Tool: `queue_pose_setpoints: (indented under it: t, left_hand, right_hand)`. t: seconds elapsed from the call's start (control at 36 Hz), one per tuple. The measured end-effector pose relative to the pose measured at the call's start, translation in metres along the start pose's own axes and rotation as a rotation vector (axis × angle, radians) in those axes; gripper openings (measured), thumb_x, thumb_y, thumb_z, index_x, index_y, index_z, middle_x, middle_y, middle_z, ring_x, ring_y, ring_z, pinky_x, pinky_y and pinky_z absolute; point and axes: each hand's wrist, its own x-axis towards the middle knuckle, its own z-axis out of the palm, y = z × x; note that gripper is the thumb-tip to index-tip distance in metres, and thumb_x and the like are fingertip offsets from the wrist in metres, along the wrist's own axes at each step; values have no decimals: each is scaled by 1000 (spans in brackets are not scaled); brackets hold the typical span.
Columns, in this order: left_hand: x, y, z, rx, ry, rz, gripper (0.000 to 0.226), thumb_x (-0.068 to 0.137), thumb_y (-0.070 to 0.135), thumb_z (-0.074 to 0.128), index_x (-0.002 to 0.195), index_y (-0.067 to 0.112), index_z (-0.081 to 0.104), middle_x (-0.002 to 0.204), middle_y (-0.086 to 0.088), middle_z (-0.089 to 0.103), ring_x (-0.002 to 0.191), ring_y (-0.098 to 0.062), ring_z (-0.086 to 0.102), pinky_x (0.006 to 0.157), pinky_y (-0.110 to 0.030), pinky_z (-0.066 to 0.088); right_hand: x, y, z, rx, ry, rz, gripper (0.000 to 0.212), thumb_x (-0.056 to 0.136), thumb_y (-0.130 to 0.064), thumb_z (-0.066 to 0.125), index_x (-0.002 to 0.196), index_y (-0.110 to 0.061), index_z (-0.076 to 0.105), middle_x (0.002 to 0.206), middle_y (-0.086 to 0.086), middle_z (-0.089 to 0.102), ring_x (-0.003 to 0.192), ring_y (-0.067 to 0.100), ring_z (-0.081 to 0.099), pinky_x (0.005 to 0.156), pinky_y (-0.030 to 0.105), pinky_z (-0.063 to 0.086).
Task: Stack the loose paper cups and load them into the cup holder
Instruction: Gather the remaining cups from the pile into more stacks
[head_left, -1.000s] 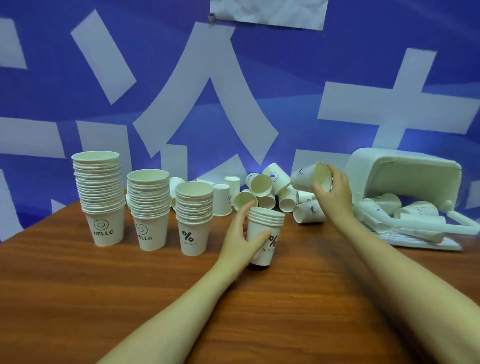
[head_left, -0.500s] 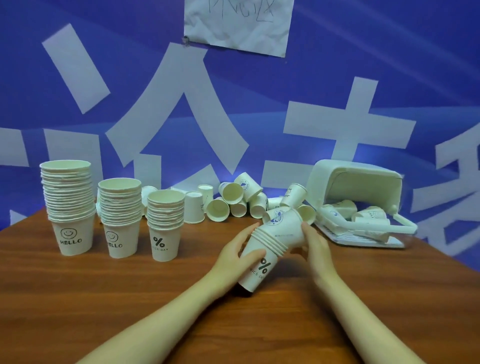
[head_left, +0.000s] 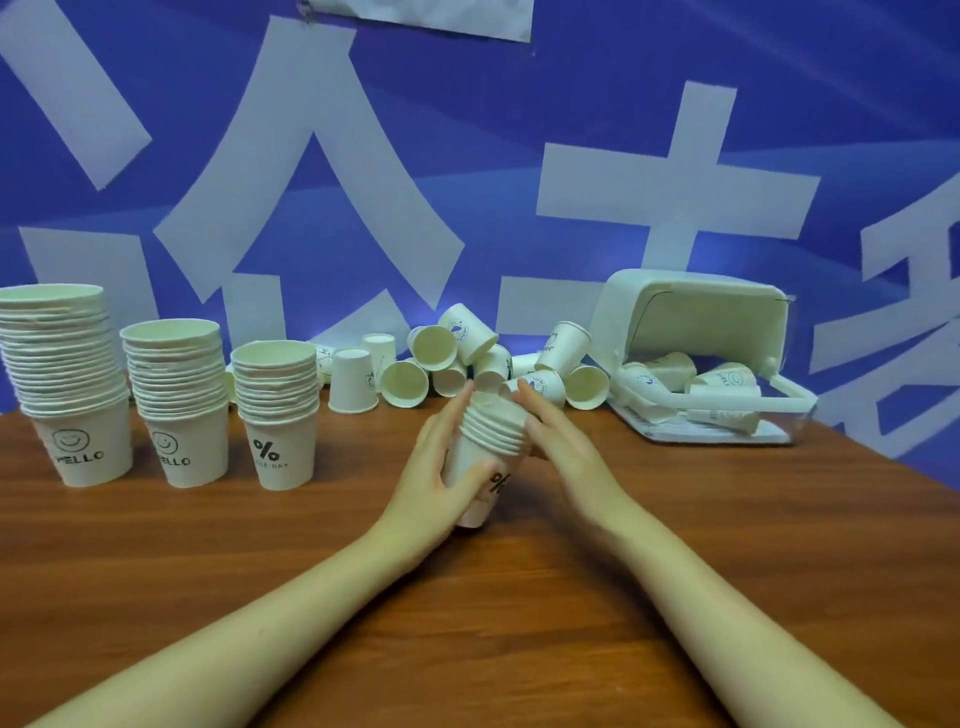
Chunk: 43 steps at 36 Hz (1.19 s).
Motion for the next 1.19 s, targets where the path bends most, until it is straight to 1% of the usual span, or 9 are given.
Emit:
queue_pose_setpoints:
  t: [0.06, 0.19, 0.28, 0.44, 0.64, 0.72, 0.81, 1.03, 1.19]
  left_hand:
    - [1, -2, -3, -78, 40, -48, 72, 80, 40, 63, 144, 41, 31, 146, 17, 41, 137, 1, 36, 111, -24, 31]
    - [1, 6, -4, -184, 93, -103, 54, 86, 10, 65, 135, 18, 45, 119, 2, 58, 103, 12, 57, 84, -6, 42]
    - [1, 5, -8, -203, 93, -134, 47, 90, 0, 61, 133, 14, 48, 115, -2, 62, 98, 10, 60, 82, -7, 44]
    - [3, 7, -8, -218, 102, -156, 51, 80, 23, 63, 129, 19, 53, 118, 3, 65, 106, 2, 62, 85, -10, 46]
    - [37, 6, 3, -238, -24, -288, 31, 99, 15, 50, 125, 30, 57, 123, 8, 66, 117, -6, 60, 99, -27, 47]
    - [70, 5, 15, -65, -129, -287, 44, 101, 20, 47, 143, 31, 41, 133, 6, 57, 125, -5, 52, 109, -30, 38]
    - [106, -4, 29, 142, -208, -278, 58, 99, 21, 50, 151, 30, 27, 136, 0, 51, 129, -12, 46, 108, -29, 33]
    - [168, -56, 79, 687, -332, -269, 59, 86, 35, 49, 144, 28, 35, 139, -3, 48, 124, -29, 49, 104, -44, 41]
    - [188, -94, 99, 929, -365, -110, 70, 84, 41, 58, 146, 23, 30, 129, -12, 54, 114, -30, 54, 93, -40, 47]
  right_hand:
    - [-1, 2, 6, 32, -32, -1, 52, 87, -37, 51, 137, -44, 40, 151, -13, 40, 139, 6, 38, 117, 38, 31]
    - [-6, 12, 11, -6, -124, -33, 67, 96, 0, 50, 143, -41, 25, 141, -26, 37, 117, -13, 52, 92, 11, 43]
    - [-7, 17, 10, -56, -143, -38, 73, 95, -5, 57, 143, -46, 23, 141, -28, 37, 118, -9, 54, 97, 17, 44]
    - [-7, 19, 13, -92, -75, -9, 82, 76, -40, 73, 141, -57, 25, 138, -27, 48, 122, 2, 54, 104, 29, 45]
    - [3, 29, -2, -56, 107, -10, 79, 85, -13, 72, 138, -52, 30, 131, -30, 50, 110, -3, 58, 89, 16, 48]
    - [11, 33, -15, -89, 259, 8, 85, 83, -15, 72, 148, -40, 24, 140, -15, 46, 112, 4, 57, 86, 16, 48]
    - [16, 40, -29, -179, 417, 10, 89, 75, -29, 70, 149, -41, 21, 141, -12, 43, 127, 12, 47, 102, 34, 46]
    - [26, 55, -59, -11, 744, 119, 87, 78, -25, 69, 150, -36, 21, 149, -3, 40, 131, 17, 45, 108, 40, 41]
    - [33, 65, -65, -15, 791, 178, 84, 80, -23, 67, 151, -33, 21, 142, 2, 42, 123, 23, 50, 102, 42, 44]
